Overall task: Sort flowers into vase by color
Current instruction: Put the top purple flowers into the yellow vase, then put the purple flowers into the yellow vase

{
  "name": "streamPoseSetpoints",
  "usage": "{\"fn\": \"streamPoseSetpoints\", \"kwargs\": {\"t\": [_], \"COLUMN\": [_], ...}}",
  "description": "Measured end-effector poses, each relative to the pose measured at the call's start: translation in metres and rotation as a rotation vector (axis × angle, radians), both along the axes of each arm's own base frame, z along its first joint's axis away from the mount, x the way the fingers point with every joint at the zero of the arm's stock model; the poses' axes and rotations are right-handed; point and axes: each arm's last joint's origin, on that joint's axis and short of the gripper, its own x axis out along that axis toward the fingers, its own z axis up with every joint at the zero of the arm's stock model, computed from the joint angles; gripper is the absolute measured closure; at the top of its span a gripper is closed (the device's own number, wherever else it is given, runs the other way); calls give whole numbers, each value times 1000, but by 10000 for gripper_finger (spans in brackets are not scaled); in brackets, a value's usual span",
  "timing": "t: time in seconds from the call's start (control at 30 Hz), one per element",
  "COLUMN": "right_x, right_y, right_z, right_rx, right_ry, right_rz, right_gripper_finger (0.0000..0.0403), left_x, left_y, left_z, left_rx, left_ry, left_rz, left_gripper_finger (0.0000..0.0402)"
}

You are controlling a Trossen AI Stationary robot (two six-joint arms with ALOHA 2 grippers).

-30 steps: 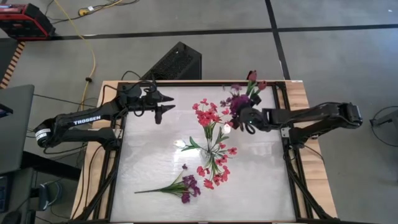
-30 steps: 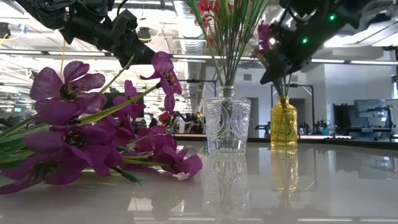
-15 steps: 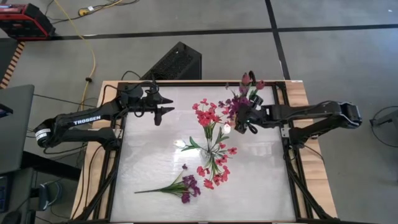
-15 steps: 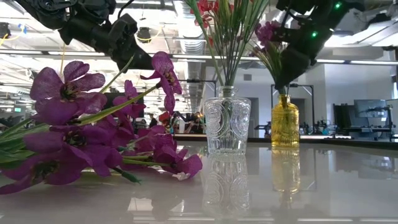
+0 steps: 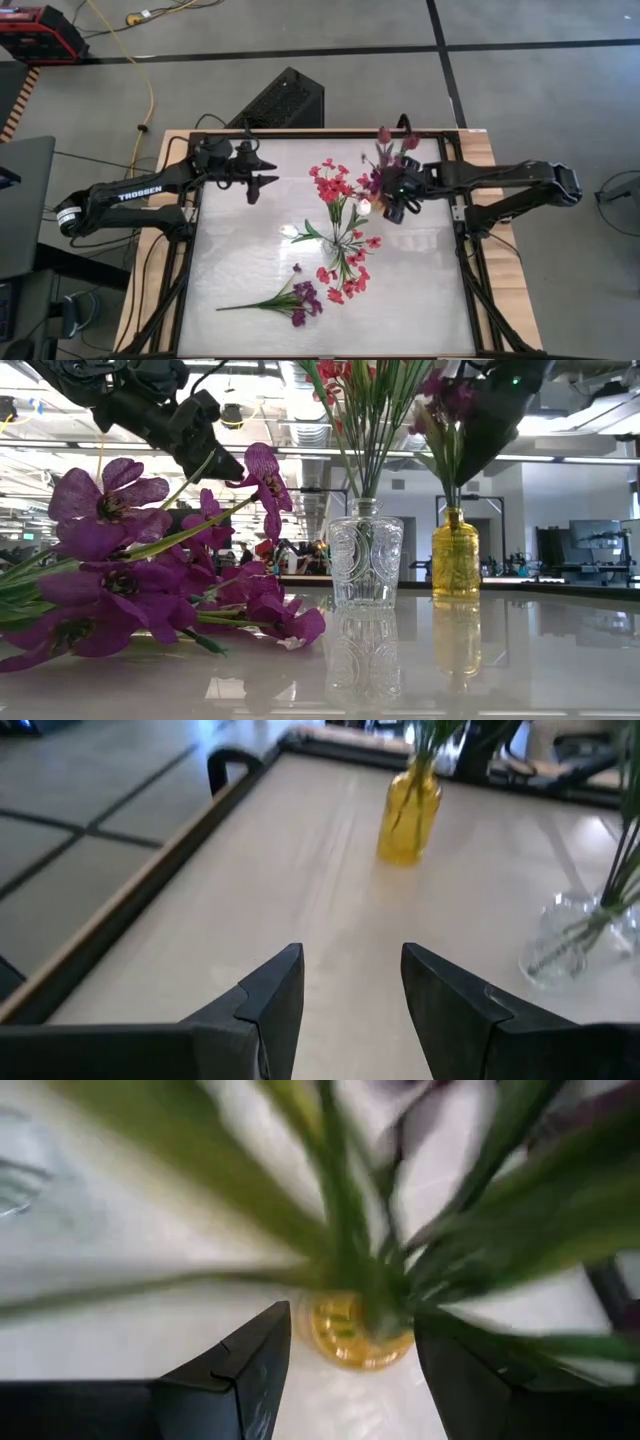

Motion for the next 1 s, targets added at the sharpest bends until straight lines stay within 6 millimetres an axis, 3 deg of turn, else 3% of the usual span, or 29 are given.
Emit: {"fn": "streamPoseSetpoints", "kwargs": {"t": [0.47,0.7,0.83,1.0], "right_x": [-10,-10,-11,-13], "right_y": [3,8,18,40], "right_z": [4,3,3,2], "right_rx": [127,256,358,402], "right_ry": [95,90,90,117], "right_rz": [-11,29,33,66], "right_gripper_finger": [163,163,163,163], "left_x": [-8,-13,-5,6], "left_y": [-5,-16,-32,-71], "left_z": [-15,-16,-15,-18], "left_rx": [-108,-220,-283,-319], "left_ry": [157,173,160,223], "left_rz": [0,-114,-175,-313], "left_gripper_finger": [244,244,244,244]}}
